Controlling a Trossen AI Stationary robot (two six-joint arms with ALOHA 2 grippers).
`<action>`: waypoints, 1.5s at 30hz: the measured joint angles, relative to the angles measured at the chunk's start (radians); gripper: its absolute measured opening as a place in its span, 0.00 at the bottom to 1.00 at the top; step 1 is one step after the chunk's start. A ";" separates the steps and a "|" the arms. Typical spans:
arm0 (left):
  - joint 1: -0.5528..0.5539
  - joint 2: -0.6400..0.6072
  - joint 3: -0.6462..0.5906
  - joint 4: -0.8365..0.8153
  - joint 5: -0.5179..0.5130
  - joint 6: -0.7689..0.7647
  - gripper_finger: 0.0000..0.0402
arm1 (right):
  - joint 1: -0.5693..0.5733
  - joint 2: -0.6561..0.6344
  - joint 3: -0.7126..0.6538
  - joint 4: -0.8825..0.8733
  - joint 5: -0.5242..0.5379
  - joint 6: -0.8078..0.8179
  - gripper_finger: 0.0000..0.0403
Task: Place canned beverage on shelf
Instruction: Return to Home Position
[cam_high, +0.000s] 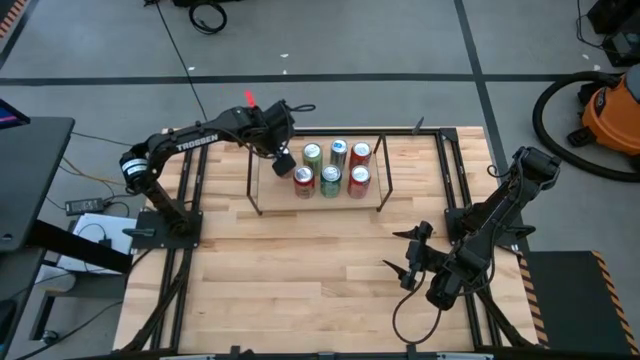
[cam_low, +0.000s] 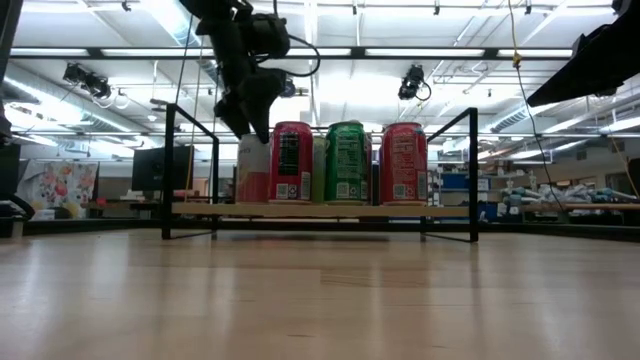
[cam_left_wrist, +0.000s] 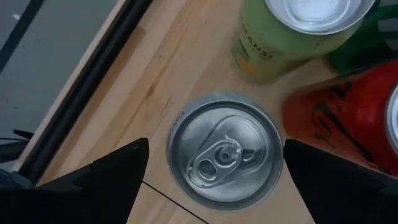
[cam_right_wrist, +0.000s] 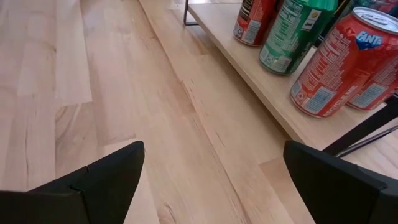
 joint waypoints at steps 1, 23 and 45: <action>0.003 0.000 0.000 0.001 0.004 0.005 0.96 | 0.000 0.000 0.000 0.000 0.000 0.000 0.98; 0.019 -0.004 0.002 0.003 0.052 0.487 0.73 | 0.000 0.000 0.000 0.000 0.002 -0.001 0.98; -0.004 -0.001 -0.001 0.005 0.035 0.529 0.83 | 0.000 0.001 0.000 0.008 0.003 -0.001 0.98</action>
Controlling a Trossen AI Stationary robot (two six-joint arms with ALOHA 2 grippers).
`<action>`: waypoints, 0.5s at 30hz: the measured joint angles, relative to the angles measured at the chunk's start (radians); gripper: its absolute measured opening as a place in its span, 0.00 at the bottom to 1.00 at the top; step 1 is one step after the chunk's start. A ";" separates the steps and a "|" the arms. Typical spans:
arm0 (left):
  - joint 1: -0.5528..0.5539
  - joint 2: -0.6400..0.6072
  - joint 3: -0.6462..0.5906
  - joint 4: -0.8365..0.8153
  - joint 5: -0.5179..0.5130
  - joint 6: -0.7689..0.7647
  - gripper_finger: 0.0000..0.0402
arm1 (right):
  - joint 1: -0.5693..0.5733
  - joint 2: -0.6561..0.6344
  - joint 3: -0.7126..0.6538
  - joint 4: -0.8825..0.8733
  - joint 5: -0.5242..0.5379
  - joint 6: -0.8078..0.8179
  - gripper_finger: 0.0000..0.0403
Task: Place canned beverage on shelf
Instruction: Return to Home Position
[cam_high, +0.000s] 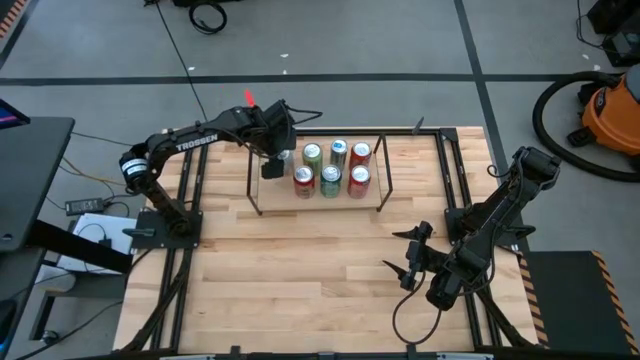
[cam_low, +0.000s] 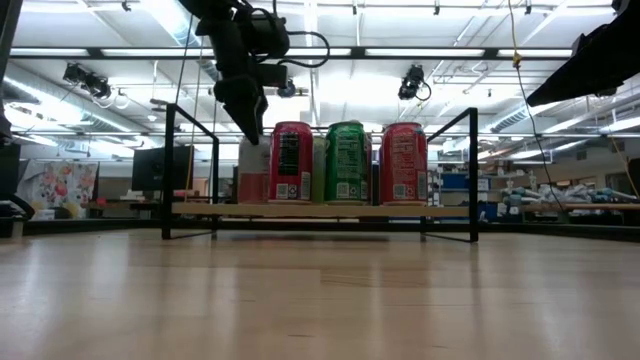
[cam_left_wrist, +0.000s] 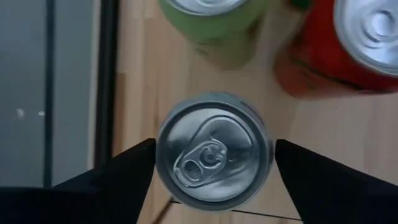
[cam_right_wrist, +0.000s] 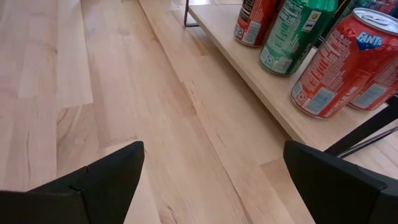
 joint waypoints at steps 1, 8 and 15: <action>-0.003 0.001 -0.001 -0.004 0.005 -0.004 0.85 | 0.000 0.000 0.000 0.003 0.000 -0.001 0.98; -0.027 0.002 -0.001 -0.001 -0.007 -0.052 0.94 | 0.000 0.000 0.000 0.007 0.000 -0.002 0.98; -0.047 -0.001 -0.001 -0.012 -0.008 -0.153 0.94 | 0.000 0.000 0.000 0.007 0.000 -0.006 0.98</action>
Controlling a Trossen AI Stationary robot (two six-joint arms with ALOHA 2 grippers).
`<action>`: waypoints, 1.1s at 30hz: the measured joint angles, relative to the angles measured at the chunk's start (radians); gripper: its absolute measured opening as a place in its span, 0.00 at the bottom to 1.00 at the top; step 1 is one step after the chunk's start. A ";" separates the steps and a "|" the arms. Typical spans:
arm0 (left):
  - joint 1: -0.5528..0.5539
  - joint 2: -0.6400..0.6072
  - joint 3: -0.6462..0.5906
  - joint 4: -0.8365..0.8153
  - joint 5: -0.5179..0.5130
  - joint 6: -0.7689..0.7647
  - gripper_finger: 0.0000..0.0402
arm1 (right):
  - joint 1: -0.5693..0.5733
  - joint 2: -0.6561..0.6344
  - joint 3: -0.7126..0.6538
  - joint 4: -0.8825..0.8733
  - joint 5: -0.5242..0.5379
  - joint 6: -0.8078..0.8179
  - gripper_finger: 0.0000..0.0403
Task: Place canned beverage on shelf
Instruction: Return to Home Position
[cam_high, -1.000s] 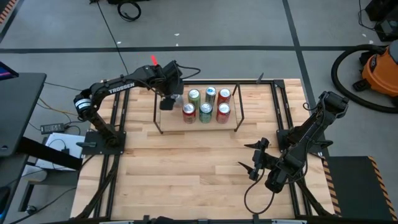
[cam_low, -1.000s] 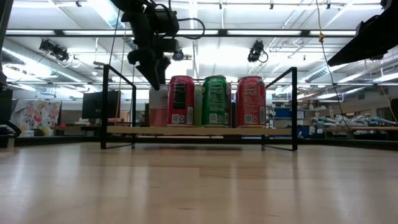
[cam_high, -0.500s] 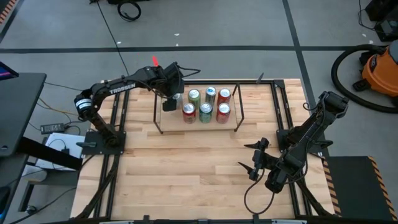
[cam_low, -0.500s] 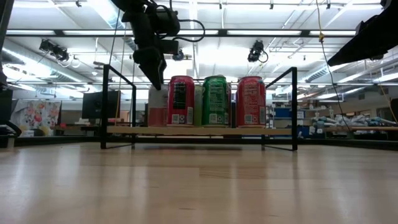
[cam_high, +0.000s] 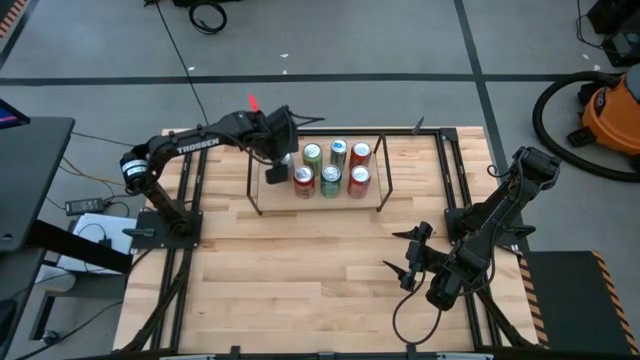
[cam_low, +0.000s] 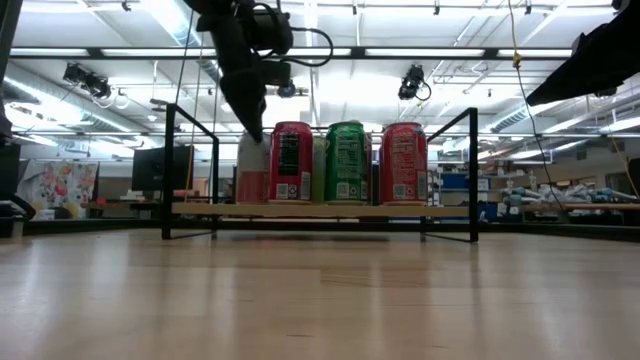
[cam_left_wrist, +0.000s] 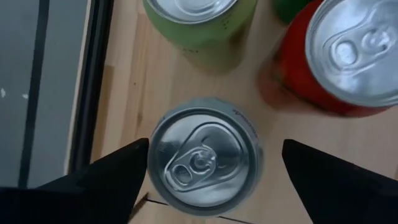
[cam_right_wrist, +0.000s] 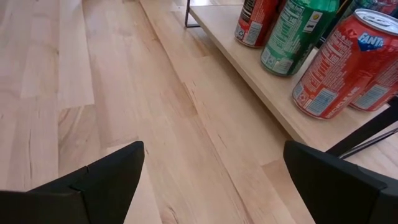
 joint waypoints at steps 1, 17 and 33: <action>-0.004 0.000 0.000 0.000 0.000 -0.015 0.94 | 0.000 0.000 0.000 0.000 0.000 -0.001 0.98; -0.011 -0.002 0.001 -0.006 -0.068 -0.511 0.94 | 0.000 0.000 0.000 0.007 -0.001 -0.004 0.98; -0.035 -0.003 0.001 -0.063 -0.148 -0.788 0.94 | 0.000 0.000 0.000 0.039 -0.001 -0.042 0.98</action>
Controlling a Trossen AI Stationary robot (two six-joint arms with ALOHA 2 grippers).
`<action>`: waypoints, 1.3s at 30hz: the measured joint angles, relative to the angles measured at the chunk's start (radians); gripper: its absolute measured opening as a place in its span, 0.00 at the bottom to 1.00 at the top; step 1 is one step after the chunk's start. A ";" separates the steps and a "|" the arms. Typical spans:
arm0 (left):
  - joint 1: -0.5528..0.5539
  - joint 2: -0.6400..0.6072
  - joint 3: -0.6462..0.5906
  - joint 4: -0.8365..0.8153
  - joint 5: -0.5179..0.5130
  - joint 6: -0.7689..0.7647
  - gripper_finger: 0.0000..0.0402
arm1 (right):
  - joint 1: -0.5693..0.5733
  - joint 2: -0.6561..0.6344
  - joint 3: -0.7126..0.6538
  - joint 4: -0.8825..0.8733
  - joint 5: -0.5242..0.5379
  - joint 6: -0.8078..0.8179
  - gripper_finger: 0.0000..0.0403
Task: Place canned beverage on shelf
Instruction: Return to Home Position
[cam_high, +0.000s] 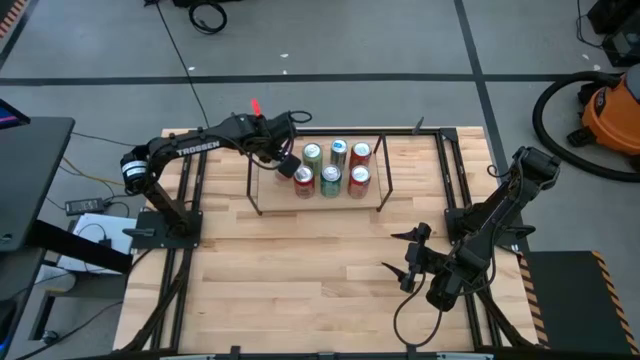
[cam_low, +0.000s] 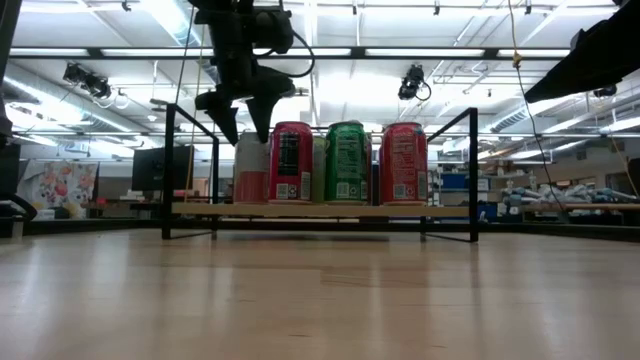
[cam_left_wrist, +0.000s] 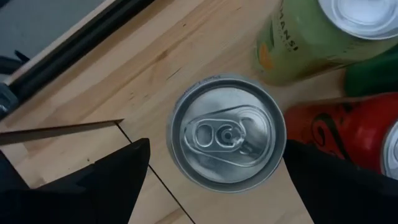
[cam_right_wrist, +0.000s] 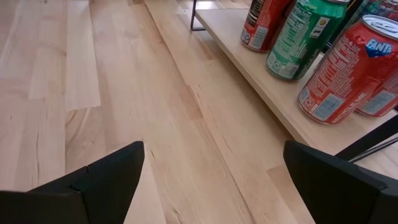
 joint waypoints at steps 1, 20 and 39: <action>0.003 0.000 0.000 0.000 0.002 -0.008 0.94 | 0.000 0.000 0.000 0.003 0.000 -0.004 0.98; 0.031 0.014 0.003 0.023 0.049 0.120 0.74 | 0.000 0.000 0.000 0.028 0.004 -0.040 0.98; 0.031 0.015 0.003 0.044 0.051 1.078 0.75 | 0.000 0.000 0.000 0.032 0.003 -0.040 0.98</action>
